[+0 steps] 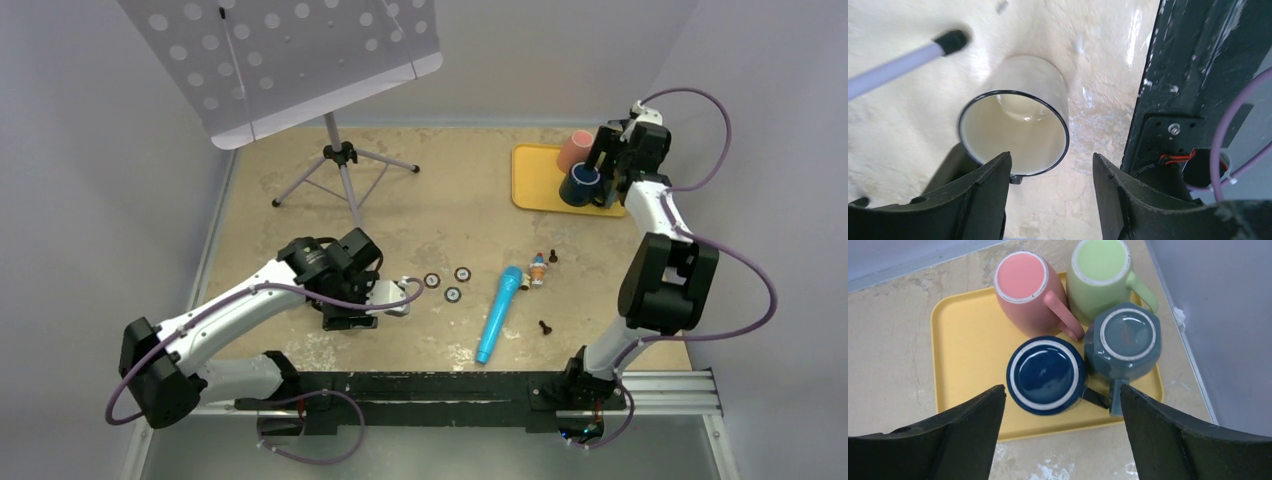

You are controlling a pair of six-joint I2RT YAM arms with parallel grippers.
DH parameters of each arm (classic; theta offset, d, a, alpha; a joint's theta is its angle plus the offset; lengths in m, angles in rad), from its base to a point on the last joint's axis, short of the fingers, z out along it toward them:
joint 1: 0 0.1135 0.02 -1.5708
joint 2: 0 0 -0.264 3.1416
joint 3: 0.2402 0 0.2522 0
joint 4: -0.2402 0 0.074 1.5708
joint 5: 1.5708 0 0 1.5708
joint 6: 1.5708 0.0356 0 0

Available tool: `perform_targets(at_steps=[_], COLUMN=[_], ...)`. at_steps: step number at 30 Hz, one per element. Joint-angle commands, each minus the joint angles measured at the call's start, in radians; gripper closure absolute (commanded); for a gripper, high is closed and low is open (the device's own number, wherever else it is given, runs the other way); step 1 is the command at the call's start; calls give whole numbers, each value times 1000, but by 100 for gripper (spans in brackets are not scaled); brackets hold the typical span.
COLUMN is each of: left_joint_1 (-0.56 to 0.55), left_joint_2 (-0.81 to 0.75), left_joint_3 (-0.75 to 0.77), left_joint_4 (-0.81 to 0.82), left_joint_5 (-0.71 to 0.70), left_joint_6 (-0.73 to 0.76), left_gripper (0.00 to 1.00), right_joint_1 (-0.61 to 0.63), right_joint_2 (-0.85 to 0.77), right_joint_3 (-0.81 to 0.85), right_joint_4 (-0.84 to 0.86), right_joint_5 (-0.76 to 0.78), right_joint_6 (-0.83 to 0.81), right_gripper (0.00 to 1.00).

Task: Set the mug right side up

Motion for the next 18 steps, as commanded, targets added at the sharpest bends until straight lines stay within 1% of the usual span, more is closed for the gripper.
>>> perform_targets(at_steps=[1,3,7,10,11,12,13,18], left_joint_1=[3,8,12,13,12,13,13,13], left_joint_2=[-95,-126,-162,-186,-190,-195,-197,-196], left_joint_3=[108,127,131,132,134,138,140,149], left_joint_4=[-36,-39,-31,-21,-21,-23,-22,-21], left_joint_5=[105,122,127,130,133,135,136,127], left_joint_6=[-41,-51,-50,-49,-50,-49,-48,-42], left_gripper=[35,34,34,34,34,34,34,34], right_joint_1=[-10,-9,-5,-3,0,6,17,97], right_joint_2=[99,144,212,248,258,266,268,209], right_joint_3=[112,152,182,171,172,171,169,113], right_joint_4=[-46,-77,-106,-101,-105,-111,-116,-90], right_joint_5=[-79,-106,-110,-103,-117,-139,-168,-310], right_joint_6=[-40,-51,-21,-15,-13,-13,-14,2], right_gripper=[18,22,21,24,26,30,31,27])
